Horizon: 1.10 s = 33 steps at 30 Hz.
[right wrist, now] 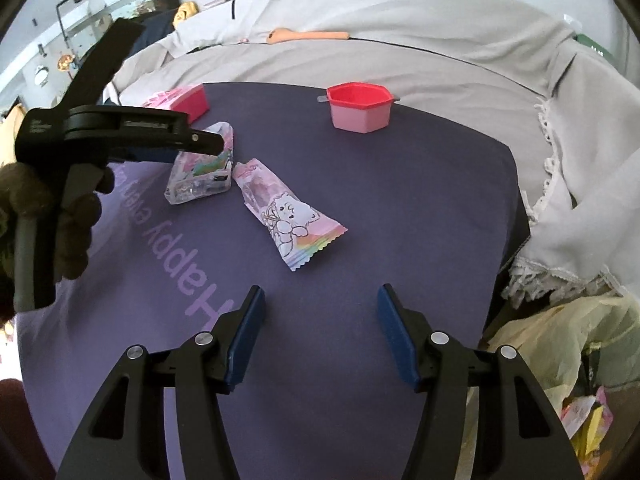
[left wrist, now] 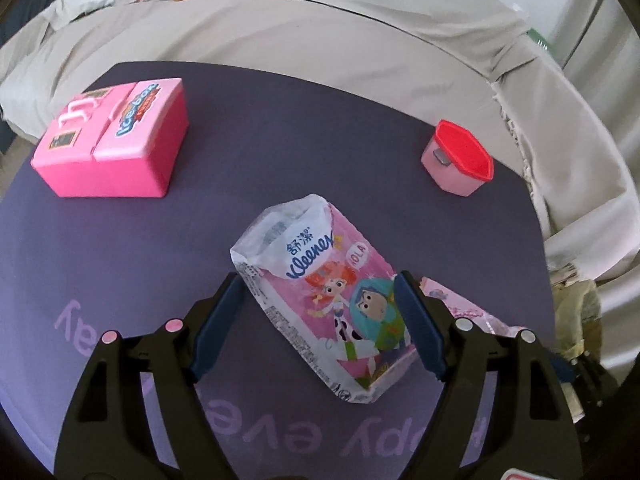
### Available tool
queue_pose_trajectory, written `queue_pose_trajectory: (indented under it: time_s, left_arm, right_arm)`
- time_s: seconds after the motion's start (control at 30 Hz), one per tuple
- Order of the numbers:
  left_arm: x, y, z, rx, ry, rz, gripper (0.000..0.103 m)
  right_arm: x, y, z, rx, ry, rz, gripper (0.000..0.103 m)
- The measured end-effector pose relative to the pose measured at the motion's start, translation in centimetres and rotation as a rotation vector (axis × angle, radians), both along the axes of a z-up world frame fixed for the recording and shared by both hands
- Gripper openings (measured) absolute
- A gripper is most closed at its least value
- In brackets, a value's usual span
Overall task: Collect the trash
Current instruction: 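Grasp the Weenies tissue pack with the left gripper while the right gripper grasps the pink candy wrapper, then carry the tissue pack with the left gripper while the right gripper carries the candy wrapper to the bag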
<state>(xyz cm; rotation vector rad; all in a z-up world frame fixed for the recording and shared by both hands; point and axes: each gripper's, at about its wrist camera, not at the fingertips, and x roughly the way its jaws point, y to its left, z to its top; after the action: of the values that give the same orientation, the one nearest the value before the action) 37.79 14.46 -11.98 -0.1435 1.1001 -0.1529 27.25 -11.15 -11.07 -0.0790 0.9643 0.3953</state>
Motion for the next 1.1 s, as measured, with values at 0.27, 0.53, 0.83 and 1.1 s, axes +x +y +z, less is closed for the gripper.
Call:
queue_pose_trajectory:
  time_s: [0.27,0.53,0.83,1.1]
  left_arm:
    - [-0.1,2.3,0.1,-0.039,0.064,0.012,0.003]
    - [-1.0,5.0,2.7,-0.034,-0.032,0.004,0.001]
    - [-2.2,5.0,5.6,-0.016,-0.101,-0.020,0.001]
    - [-4.6,1.9,10.9,-0.011,-0.220,-0.078,0.001]
  right_arm:
    - [3.0,2.3,0.2,-0.010,-0.043,0.156,0.055]
    - [6.4,6.6,0.6,-0.027,-0.035,0.237,0.049]
    - [5.9,4.6,0.9,-0.022,0.004,0.118,0.014]
    - [2.0,-0.7,6.6,0.002,-0.118,0.002,0.014]
